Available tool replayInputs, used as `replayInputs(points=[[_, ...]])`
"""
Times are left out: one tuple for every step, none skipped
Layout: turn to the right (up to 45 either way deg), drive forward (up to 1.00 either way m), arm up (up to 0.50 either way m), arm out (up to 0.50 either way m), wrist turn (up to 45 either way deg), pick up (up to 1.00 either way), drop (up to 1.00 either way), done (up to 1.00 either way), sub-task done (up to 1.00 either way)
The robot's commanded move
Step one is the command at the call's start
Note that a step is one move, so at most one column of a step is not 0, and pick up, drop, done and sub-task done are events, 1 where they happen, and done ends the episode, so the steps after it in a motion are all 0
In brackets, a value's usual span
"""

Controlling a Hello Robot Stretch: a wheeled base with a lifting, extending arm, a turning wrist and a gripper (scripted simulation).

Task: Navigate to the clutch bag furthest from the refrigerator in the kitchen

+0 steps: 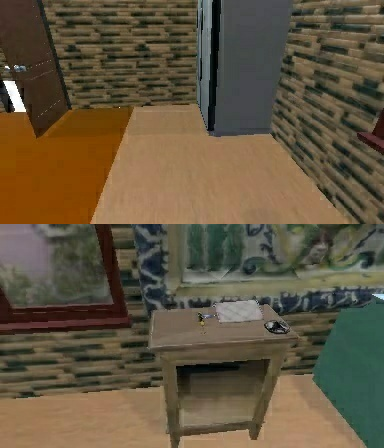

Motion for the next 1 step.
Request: replayInputs(points=[[-3.0, 0.00, 0.00, 0.00, 0.0, 0.00, 0.00, 0.00, 0.00]])
